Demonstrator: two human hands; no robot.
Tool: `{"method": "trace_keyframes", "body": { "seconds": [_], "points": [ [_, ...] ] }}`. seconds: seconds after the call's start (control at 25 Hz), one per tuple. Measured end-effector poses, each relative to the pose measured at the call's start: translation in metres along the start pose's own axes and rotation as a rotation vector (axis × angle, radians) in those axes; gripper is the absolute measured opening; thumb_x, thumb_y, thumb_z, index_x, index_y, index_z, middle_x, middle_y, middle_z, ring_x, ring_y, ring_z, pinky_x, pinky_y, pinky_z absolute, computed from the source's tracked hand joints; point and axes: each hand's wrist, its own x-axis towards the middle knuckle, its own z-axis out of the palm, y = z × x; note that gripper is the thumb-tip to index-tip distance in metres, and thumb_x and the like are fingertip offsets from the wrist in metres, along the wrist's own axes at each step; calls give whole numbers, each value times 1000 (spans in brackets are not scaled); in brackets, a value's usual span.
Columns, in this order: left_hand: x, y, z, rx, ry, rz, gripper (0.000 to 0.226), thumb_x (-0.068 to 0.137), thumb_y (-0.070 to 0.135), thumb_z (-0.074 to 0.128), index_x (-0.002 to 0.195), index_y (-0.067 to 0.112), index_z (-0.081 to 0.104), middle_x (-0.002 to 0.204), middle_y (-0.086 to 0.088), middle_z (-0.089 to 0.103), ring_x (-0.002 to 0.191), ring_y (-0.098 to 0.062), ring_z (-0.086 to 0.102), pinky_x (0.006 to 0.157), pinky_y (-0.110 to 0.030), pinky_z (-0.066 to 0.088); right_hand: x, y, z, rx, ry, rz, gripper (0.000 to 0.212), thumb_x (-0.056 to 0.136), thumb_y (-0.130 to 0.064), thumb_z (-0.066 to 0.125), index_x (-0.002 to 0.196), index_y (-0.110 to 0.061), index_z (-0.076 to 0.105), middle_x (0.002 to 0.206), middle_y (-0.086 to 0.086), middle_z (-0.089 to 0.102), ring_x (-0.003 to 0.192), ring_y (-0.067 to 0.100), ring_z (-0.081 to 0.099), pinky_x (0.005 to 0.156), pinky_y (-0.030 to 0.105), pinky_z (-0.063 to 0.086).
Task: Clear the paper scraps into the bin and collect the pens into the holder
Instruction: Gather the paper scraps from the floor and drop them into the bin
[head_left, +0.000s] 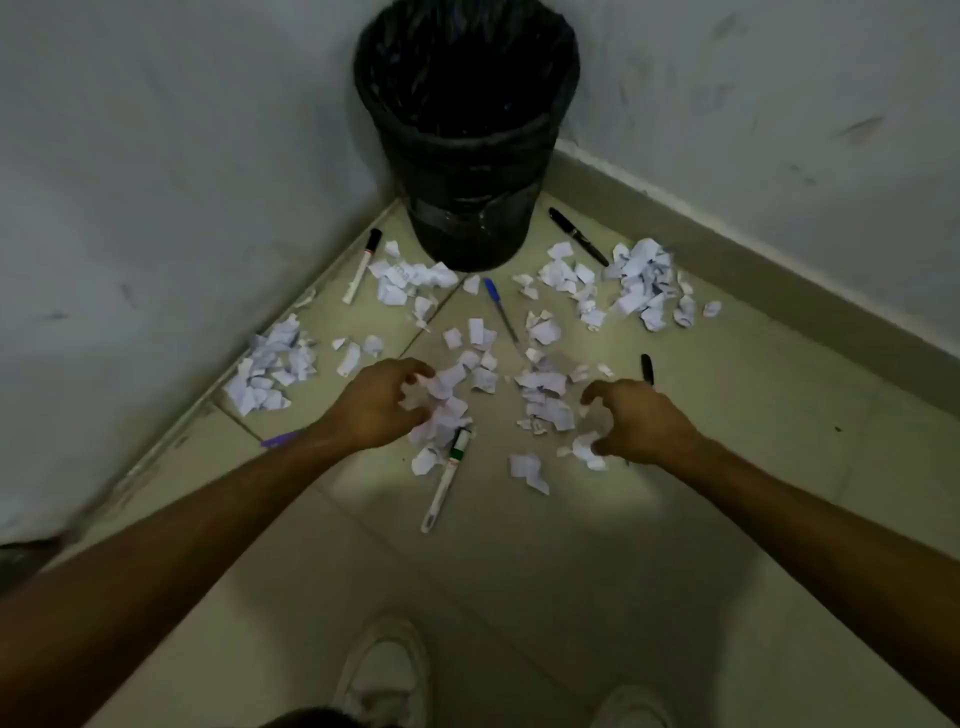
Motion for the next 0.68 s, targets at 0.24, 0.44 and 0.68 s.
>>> {"method": "trace_keyframes", "body": {
  "seconds": [0.24,0.44,0.68],
  "points": [
    [0,-38,30,-25,100,33,45,78,22,77,120,17,63,111,-12,64,86,-20,62,73,-23,41,13,18,48,-225,-60,-42,55,73,-27,80,120,-18,53,113,8,54,99,28,59,77,34,52],
    [-5,-41,24,-22,160,17,41,80,25,75,119,19,63,110,-7,65,86,-17,63,71,-23,43,17,3,51,114,112,-43,41,71,-16,82,107,-14,63,103,9,66,90,26,66,81,35,53],
    [6,-53,32,100,46,117,71,67,27,85,131,22,53,129,-10,56,108,-23,58,84,-26,43,0,14,19,-188,-18,-47,79,66,-44,84,132,-26,46,125,5,52,103,23,58,81,38,54]
  ]
}}
